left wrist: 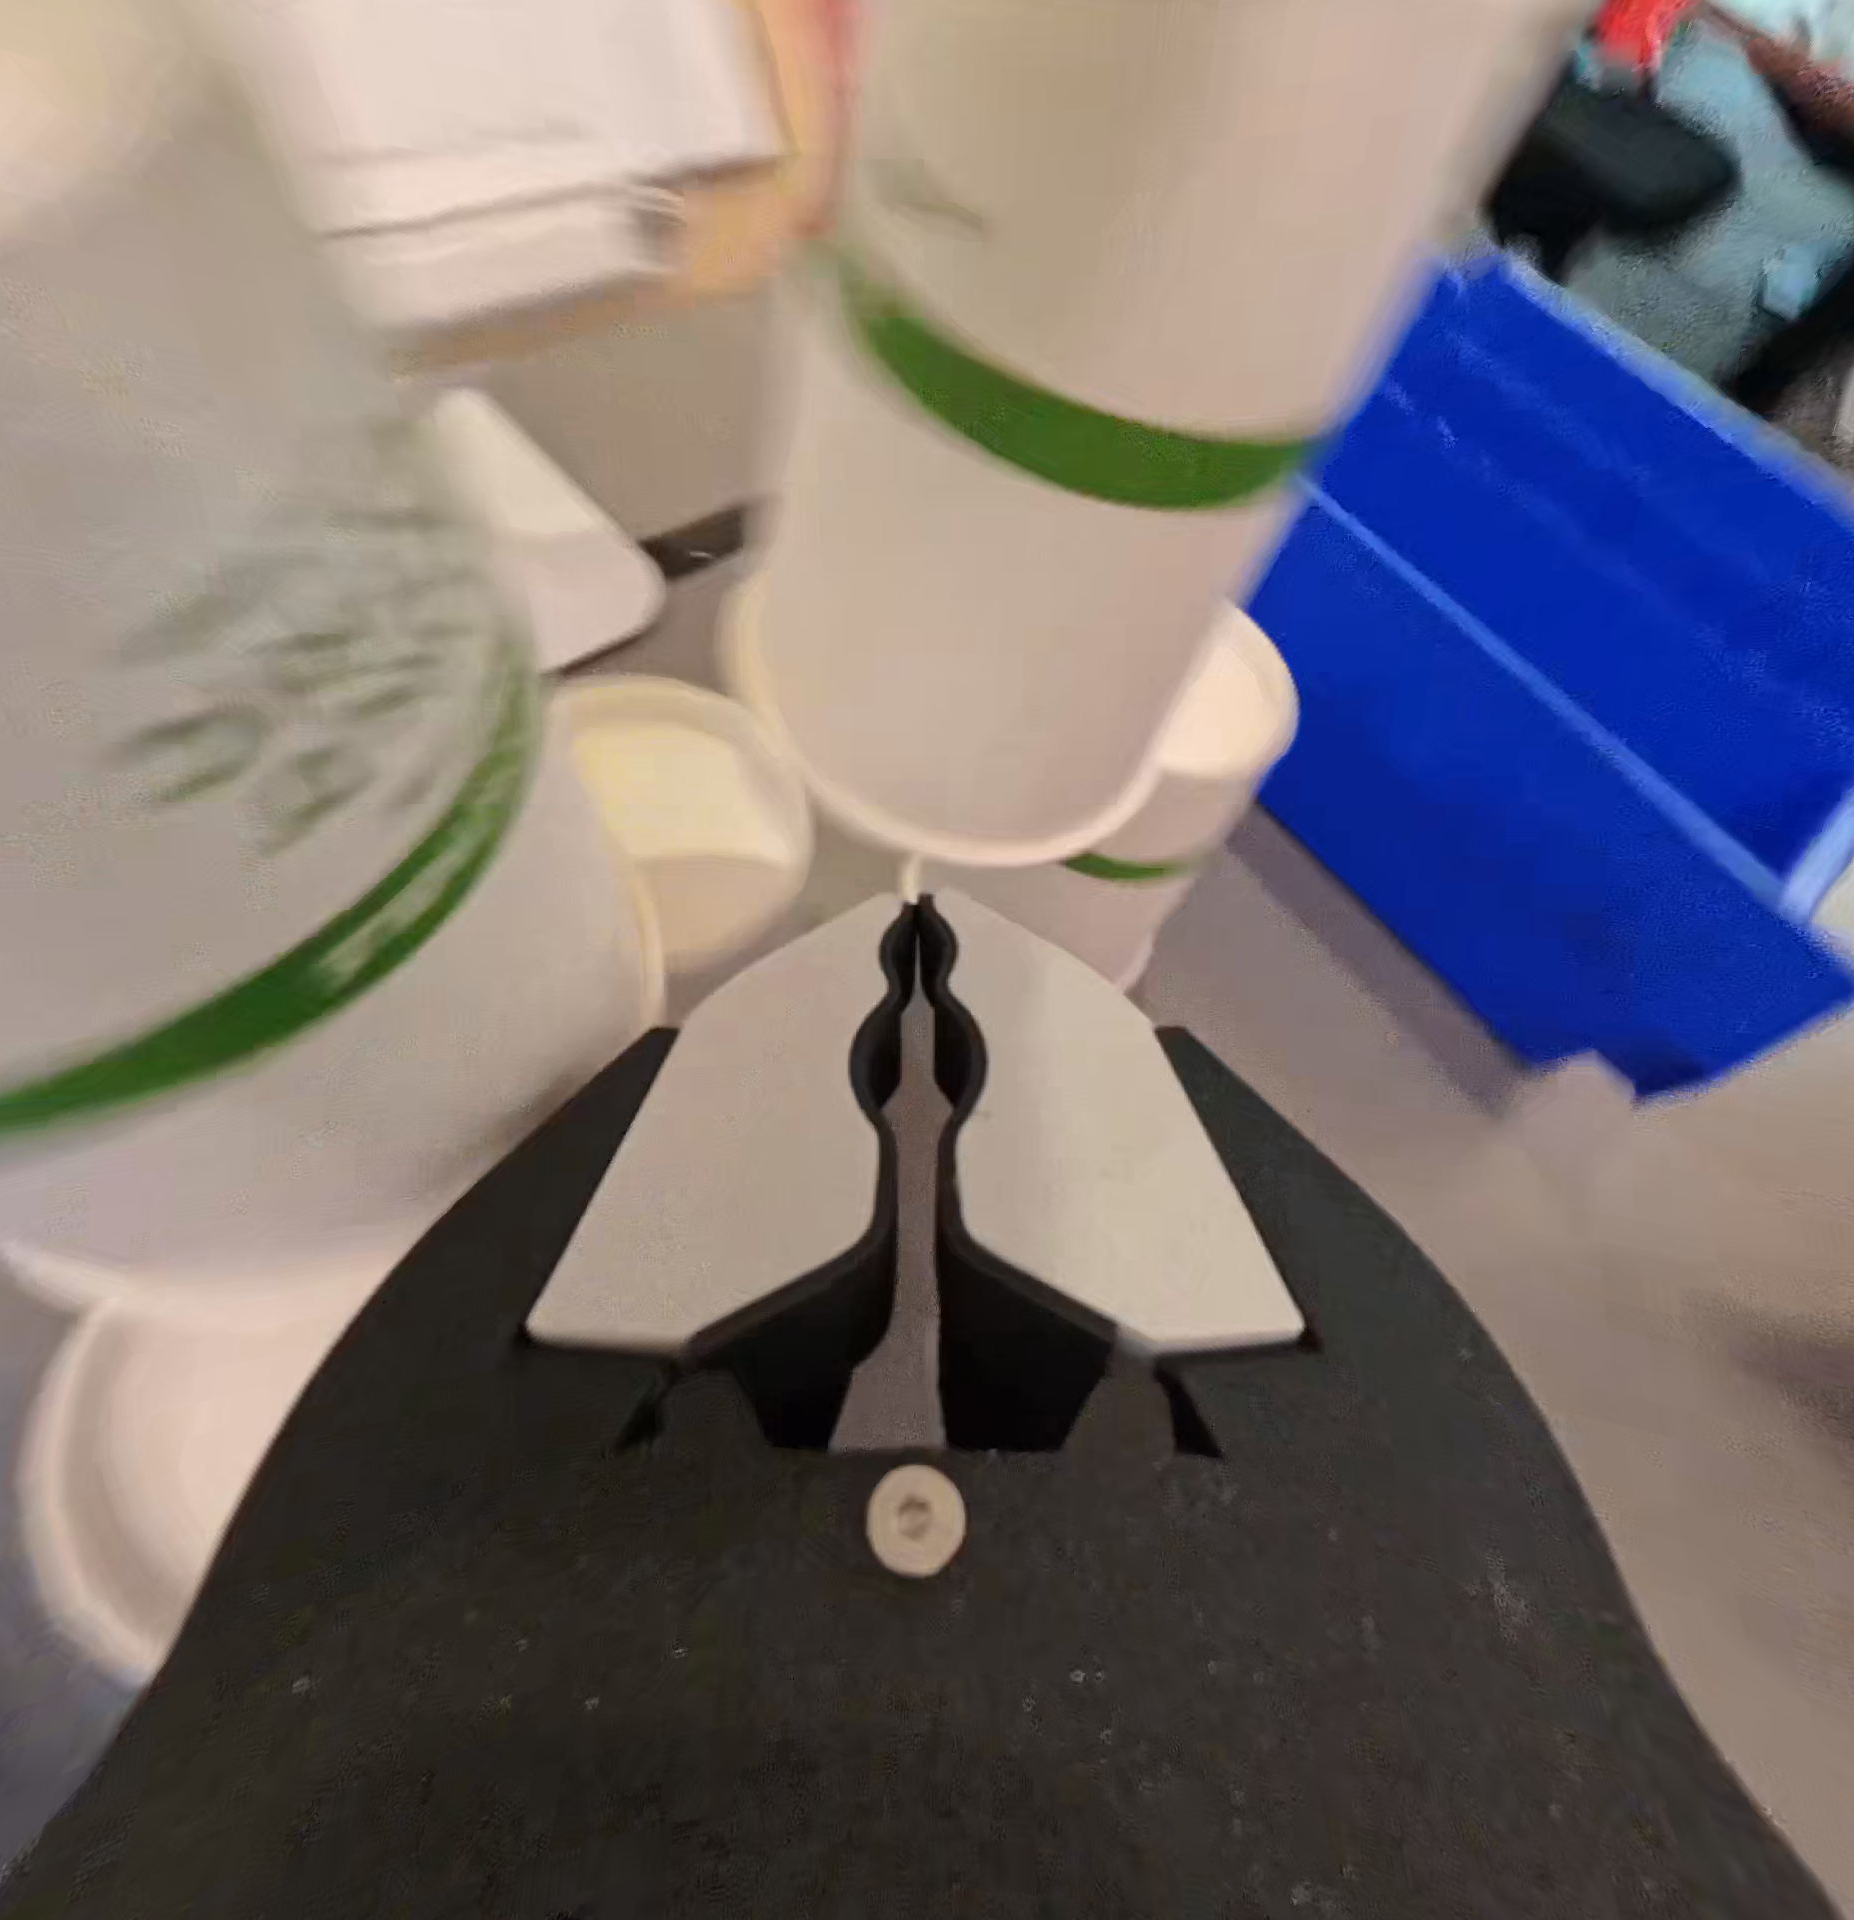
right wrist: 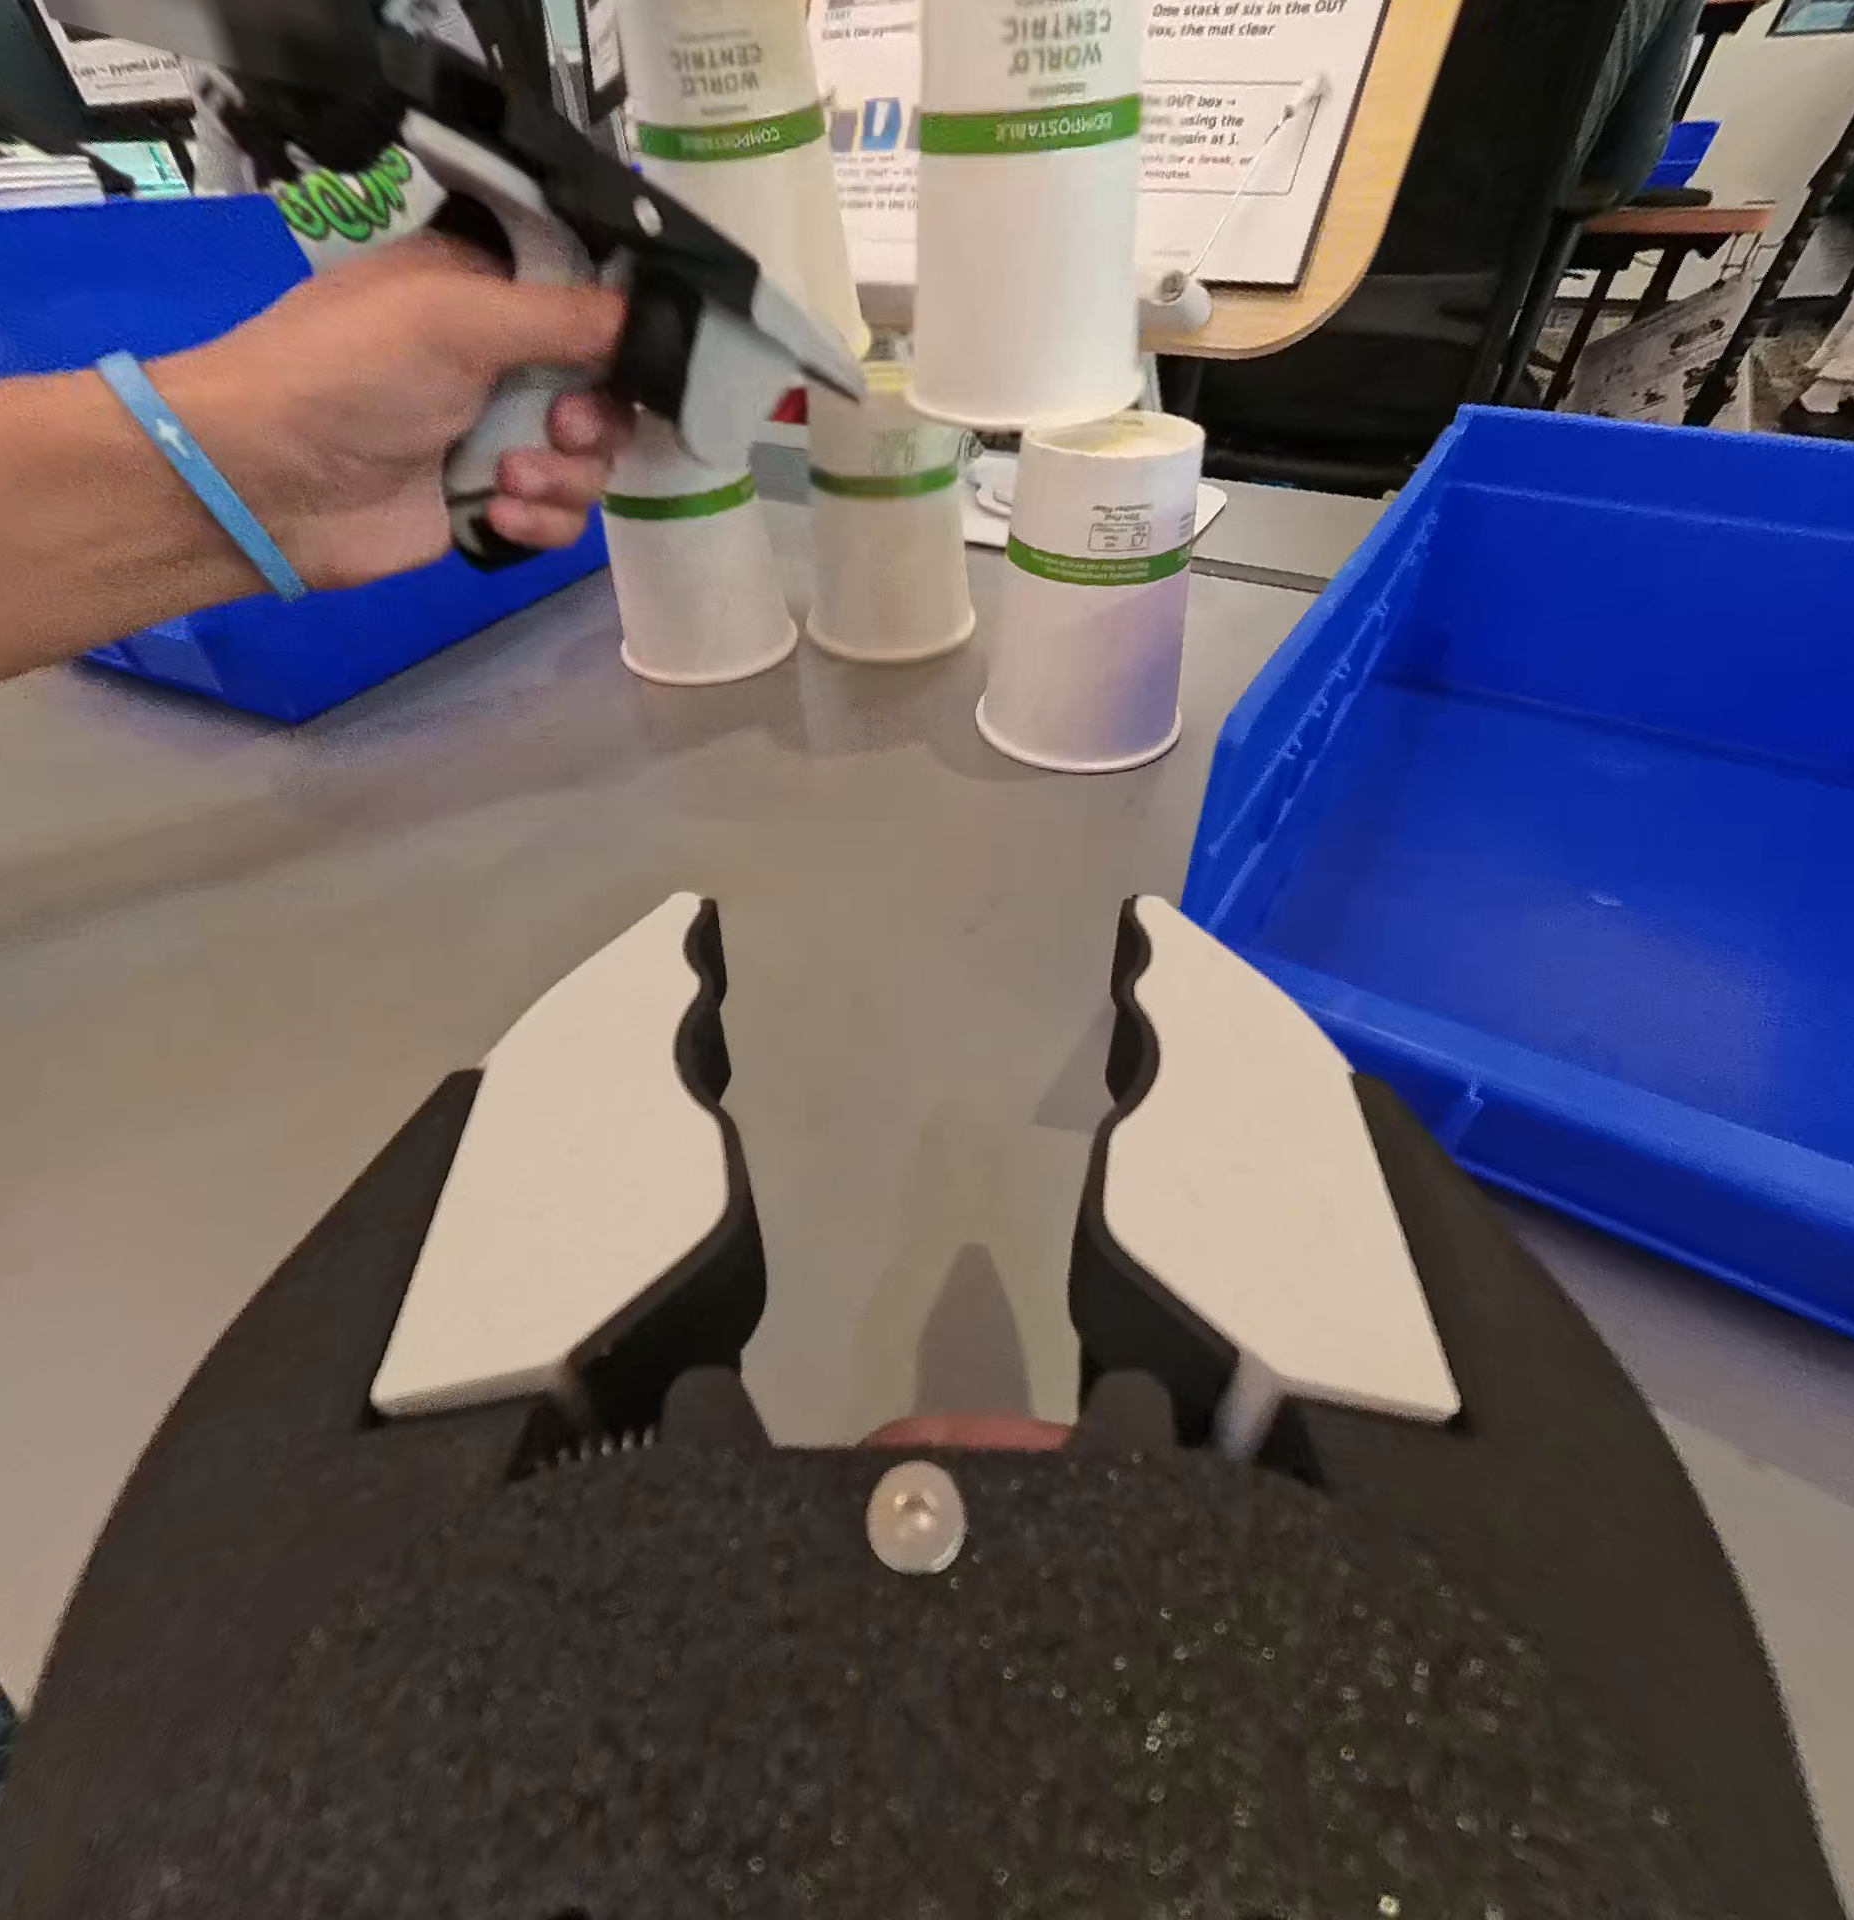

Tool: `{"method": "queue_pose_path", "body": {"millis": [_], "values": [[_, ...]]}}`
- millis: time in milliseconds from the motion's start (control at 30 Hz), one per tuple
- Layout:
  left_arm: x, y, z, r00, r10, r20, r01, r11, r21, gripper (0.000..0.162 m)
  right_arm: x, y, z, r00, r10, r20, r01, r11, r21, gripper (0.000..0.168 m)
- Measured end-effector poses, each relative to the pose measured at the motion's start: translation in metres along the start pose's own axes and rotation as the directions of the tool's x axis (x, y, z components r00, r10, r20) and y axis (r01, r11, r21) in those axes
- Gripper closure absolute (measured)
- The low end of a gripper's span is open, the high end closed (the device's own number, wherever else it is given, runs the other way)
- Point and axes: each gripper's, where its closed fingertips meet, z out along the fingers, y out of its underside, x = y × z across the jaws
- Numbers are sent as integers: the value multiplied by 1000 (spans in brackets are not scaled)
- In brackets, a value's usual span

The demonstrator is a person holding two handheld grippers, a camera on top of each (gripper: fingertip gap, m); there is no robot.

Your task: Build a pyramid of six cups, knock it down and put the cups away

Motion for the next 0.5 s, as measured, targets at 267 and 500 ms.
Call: {"method": "queue_pose_path", "body": {"millis": [267, 500], "values": [[4, 63, -135, 919, 176, 352, -219, 972, 85, 162, -10, -1, -3, 999, -23, 26, 23, 1000, 0, 97], [75, 172, -216, 984, -100, 148, 82, 989, 121, 123, -20, -1, -3, 998, -38, 41, 38, 999, 1, 97]]}}
